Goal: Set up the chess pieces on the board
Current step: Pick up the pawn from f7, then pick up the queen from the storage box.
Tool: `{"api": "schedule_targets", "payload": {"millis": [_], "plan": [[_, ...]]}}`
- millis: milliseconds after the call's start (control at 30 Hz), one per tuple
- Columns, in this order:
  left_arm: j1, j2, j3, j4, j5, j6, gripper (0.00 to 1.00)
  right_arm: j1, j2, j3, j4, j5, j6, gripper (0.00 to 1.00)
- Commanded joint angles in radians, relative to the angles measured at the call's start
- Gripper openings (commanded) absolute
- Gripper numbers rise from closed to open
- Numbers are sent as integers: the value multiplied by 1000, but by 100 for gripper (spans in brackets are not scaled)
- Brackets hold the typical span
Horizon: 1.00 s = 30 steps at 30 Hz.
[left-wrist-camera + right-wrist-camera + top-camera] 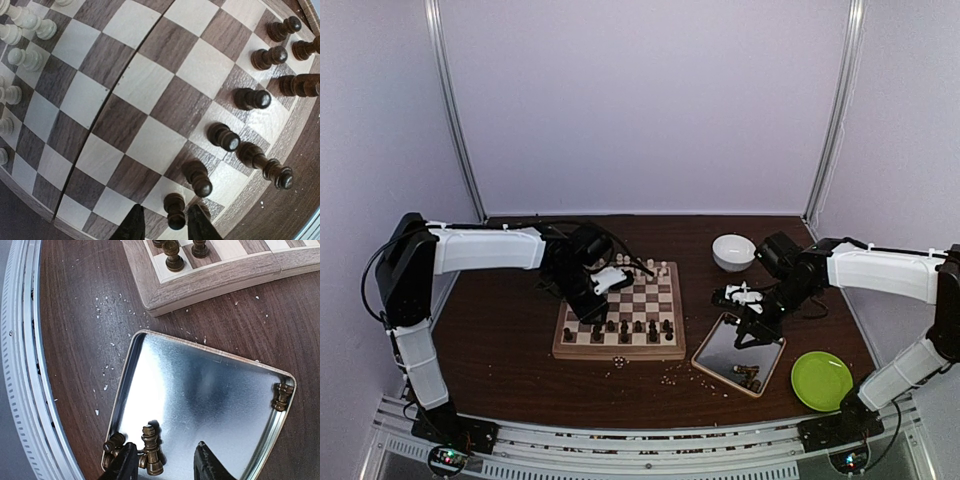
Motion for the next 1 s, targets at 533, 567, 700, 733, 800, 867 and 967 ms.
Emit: {"api": "schedule_targets", "payload": {"millis": [533, 567, 700, 733, 800, 867, 967], "plan": [[-199, -332, -27, 370, -71, -42, 37, -18, -171, -109, -145, 196, -92, 34], [-213, -327, -35, 413, -60, -57, 37, -9, -167, -121, -142, 203, -90, 34], [-235, -305, -71, 527, -4, -139, 37, 26, -139, -143, -116, 225, -77, 34], [-237, -295, -75, 540, 8, -156, 37, 31, -127, -143, -111, 221, -73, 34], [-242, -282, -78, 556, 19, -176, 37, 41, -100, -136, -98, 219, -55, 34], [-245, -273, -78, 562, 24, -191, 37, 48, -75, -125, -91, 216, -47, 34], [-254, -266, -77, 567, 28, -197, 37, 54, -44, -106, -81, 215, -34, 34]]}}
